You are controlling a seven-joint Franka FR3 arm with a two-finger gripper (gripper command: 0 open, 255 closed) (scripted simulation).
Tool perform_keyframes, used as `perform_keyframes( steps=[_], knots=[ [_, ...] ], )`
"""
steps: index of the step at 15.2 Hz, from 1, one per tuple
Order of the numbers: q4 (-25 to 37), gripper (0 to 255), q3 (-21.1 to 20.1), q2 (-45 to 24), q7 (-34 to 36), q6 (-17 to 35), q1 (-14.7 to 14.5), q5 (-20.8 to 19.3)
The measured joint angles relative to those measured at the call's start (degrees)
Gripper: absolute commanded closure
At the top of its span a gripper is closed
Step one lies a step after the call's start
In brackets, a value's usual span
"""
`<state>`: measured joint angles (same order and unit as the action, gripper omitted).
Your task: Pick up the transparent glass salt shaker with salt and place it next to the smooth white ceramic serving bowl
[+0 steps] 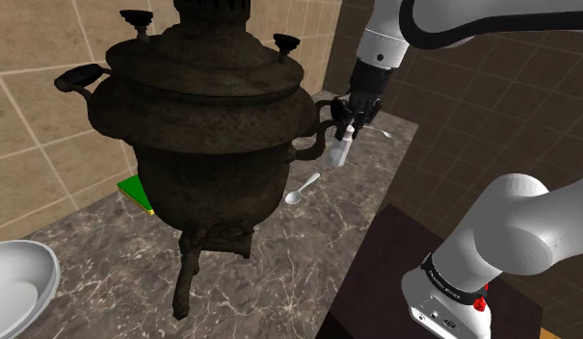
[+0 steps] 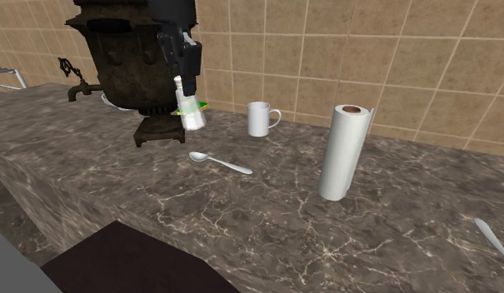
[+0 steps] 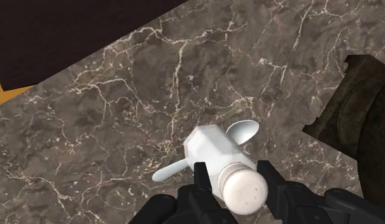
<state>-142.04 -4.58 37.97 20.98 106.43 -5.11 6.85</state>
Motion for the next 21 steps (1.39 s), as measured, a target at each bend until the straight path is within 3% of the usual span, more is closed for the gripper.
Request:
perform_keyframes(
  steps=[7, 19, 21],
  knots=[
    [3.77, 255, -1.3, -0.41, 1.91, -3.21, -0.61, 0.6],
    [10.84, 255, -15.32, -10.47, 18.26, 2.14, -5.56, 5.49],
    [14.35, 255, -17.76, -14.15, 21.24, 2.42, -5.74, 5.12]
  ],
)
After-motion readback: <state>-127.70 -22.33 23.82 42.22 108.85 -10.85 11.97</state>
